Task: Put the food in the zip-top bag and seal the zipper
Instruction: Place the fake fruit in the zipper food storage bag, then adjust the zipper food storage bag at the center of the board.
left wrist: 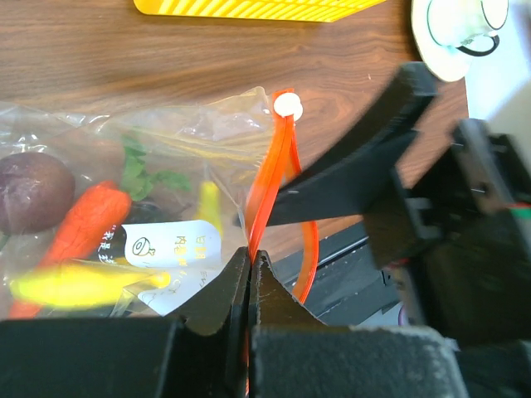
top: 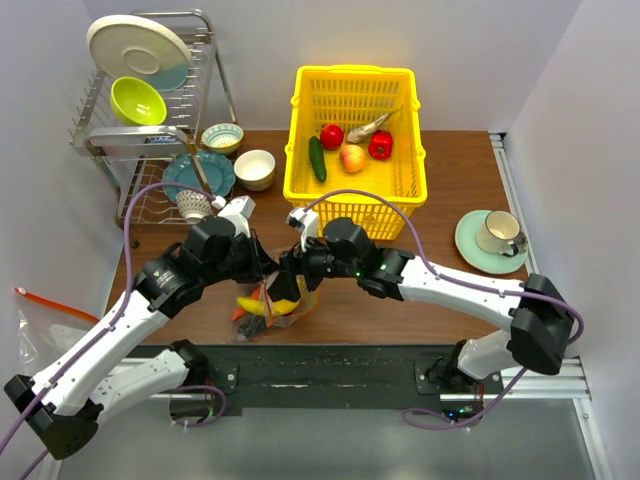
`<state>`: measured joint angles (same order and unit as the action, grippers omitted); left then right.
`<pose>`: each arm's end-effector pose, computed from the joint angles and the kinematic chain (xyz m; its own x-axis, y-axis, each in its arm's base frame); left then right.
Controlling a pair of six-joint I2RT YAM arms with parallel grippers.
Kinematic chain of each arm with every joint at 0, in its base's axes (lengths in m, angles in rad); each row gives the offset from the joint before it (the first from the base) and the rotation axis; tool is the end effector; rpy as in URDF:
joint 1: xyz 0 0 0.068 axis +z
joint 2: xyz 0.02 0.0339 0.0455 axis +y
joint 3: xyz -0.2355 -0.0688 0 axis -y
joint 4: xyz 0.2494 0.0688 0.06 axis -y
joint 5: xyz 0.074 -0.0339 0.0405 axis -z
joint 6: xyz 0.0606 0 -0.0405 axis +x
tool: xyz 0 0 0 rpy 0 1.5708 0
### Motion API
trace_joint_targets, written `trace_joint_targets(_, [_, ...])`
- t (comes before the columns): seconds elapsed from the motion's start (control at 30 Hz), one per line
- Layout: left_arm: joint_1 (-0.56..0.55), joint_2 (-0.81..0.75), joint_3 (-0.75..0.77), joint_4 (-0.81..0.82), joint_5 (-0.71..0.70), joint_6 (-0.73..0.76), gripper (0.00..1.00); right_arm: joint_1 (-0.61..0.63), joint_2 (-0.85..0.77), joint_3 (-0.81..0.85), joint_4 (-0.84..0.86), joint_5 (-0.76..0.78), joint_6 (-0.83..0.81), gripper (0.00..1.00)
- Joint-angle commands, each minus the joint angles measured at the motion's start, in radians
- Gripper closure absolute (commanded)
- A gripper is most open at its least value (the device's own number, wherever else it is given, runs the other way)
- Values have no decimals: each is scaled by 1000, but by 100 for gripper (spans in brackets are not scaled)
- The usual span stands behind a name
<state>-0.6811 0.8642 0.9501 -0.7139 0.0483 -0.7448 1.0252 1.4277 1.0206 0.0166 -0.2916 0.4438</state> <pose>0.1685 -0.1404 0.2948 -0.7825 -0.2373 -0.5757 0.1753 0.8032 -0.5694 0.1726 0.3179 0.2527 -0.5892 -0.1780 -0.7881 -0.7792 0.3834 0.4959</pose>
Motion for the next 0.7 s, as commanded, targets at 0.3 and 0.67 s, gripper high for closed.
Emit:
trace_joint_targets(0.3, [-3,2,42,28,-7,5,100,7,-248,49,-464,290,4,30])
trace_joint_targets(0.67, [-3,-10,70,1,-16,5,100,10,-135,-19,-422,250,99,53])
